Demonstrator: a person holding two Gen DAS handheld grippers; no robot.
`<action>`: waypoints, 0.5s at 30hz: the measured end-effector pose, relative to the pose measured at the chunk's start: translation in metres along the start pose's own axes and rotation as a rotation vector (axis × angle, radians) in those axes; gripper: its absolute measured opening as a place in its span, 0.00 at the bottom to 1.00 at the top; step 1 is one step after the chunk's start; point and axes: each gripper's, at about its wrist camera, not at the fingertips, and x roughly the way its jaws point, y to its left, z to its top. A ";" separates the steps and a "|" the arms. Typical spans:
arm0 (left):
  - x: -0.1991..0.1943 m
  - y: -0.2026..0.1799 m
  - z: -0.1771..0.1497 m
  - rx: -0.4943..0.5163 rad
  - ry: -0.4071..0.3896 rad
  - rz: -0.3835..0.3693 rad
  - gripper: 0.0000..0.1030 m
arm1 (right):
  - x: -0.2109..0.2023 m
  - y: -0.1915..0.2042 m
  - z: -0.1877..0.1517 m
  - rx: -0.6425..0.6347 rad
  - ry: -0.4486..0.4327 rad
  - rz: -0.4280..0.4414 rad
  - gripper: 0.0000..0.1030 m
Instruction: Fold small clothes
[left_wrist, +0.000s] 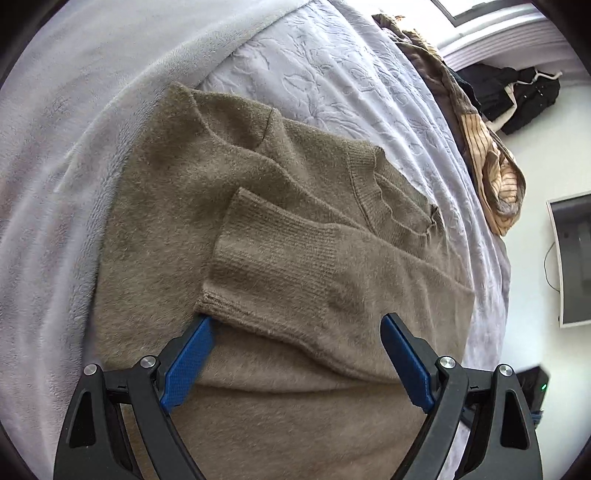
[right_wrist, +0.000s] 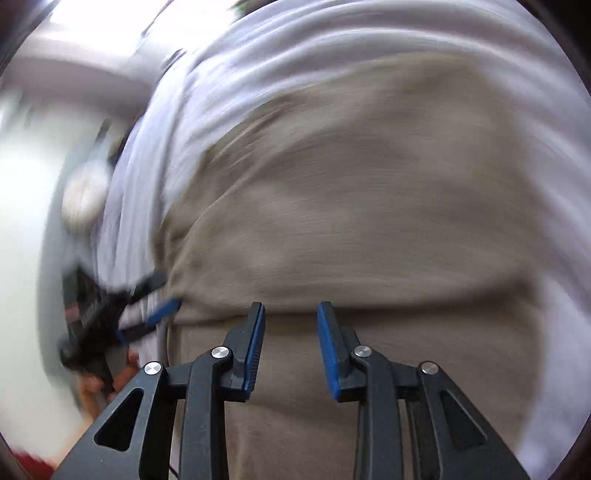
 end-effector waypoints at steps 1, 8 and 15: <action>0.002 -0.002 0.002 0.002 0.000 0.010 0.87 | -0.013 -0.019 0.001 0.079 -0.044 0.007 0.31; 0.006 -0.004 0.009 0.000 0.008 0.040 0.07 | -0.031 -0.089 0.019 0.418 -0.197 0.095 0.08; -0.008 -0.012 -0.012 0.098 -0.025 0.072 0.07 | -0.055 -0.079 0.037 0.239 -0.169 0.085 0.02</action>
